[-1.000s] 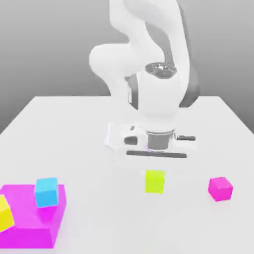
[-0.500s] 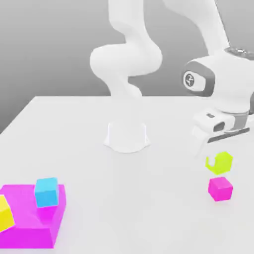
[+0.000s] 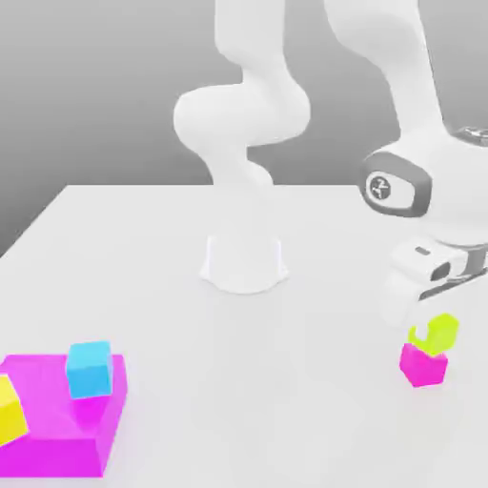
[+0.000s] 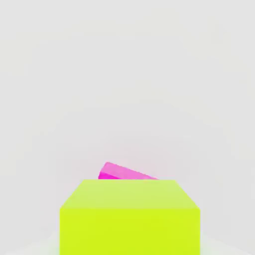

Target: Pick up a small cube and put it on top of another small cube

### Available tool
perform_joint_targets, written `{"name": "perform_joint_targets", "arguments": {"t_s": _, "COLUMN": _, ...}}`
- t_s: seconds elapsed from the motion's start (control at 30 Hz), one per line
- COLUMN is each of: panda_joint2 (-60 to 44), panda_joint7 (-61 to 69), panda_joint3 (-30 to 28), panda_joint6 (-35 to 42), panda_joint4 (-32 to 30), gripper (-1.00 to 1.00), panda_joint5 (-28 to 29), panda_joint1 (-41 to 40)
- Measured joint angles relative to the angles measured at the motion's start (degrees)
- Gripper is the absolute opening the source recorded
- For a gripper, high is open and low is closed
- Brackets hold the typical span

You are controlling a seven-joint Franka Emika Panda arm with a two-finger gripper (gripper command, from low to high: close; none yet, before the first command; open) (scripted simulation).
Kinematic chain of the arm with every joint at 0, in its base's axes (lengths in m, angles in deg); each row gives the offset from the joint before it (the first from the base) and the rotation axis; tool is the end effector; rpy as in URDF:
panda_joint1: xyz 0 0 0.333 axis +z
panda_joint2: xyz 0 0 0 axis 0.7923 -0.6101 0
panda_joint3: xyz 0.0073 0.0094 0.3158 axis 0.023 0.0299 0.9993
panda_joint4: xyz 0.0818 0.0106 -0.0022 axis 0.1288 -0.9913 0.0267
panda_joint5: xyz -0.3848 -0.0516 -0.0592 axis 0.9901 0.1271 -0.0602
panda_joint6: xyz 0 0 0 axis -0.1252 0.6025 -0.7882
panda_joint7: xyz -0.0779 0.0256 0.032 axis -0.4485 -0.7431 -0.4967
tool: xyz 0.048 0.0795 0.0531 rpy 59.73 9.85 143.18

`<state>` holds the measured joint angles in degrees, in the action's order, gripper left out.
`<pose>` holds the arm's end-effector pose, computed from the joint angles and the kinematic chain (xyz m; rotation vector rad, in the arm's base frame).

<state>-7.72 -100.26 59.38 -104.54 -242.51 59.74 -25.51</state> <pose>0.2963 0.2783 0.1778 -3.1158 0.3919 -0.0040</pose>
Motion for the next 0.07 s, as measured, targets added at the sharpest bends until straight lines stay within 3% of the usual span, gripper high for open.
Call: {"name": "perform_joint_targets", "arguments": {"t_s": 0.07, "panda_joint2": 0.0, "panda_joint7": 0.0, "panda_joint3": 0.0, "panda_joint6": 0.0, "panda_joint4": 0.0, "gripper": 1.0, "panda_joint5": 0.0, "panda_joint1": 0.0}}
